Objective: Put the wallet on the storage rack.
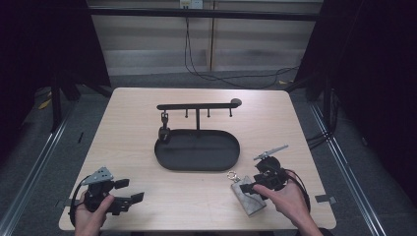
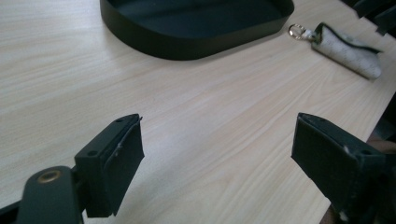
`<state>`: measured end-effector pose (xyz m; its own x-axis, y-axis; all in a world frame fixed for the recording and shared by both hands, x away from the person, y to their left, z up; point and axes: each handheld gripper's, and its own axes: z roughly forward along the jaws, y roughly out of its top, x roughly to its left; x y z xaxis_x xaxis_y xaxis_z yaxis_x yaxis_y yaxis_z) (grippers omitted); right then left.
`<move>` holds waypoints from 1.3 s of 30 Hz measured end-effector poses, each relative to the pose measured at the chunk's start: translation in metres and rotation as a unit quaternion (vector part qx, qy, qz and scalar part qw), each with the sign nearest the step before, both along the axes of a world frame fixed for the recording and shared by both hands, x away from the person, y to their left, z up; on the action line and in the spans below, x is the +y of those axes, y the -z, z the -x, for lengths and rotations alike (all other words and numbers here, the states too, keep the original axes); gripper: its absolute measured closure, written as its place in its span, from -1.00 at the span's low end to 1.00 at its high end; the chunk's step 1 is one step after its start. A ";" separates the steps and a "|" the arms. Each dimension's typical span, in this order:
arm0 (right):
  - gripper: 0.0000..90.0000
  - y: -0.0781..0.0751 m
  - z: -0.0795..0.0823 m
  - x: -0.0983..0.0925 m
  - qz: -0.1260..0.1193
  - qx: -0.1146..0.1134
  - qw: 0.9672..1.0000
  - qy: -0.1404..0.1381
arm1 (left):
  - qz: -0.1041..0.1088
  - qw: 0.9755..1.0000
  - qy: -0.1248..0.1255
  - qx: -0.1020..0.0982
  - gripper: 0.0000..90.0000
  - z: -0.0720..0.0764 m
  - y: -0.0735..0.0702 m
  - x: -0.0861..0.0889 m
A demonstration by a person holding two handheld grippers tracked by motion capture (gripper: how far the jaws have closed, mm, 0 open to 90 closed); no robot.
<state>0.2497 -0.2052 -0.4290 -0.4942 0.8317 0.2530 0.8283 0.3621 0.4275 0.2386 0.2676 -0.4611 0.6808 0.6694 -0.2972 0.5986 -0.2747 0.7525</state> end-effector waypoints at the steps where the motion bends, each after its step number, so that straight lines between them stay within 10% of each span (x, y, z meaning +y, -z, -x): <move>1: -0.32 0.001 -0.002 0.001 0.007 0.006 1.000 0.002 | 0.003 1.000 0.002 -0.001 -0.63 0.000 0.000 0.000; 18: -0.37 0.021 -0.013 0.009 0.053 0.079 0.995 -0.022 | -0.002 1.000 0.002 -0.004 -0.64 0.000 -0.001 0.001; 39: -0.43 0.039 -0.020 0.024 0.101 0.104 0.989 -0.016 | 0.008 1.000 0.009 -0.007 -0.63 0.000 -0.002 0.003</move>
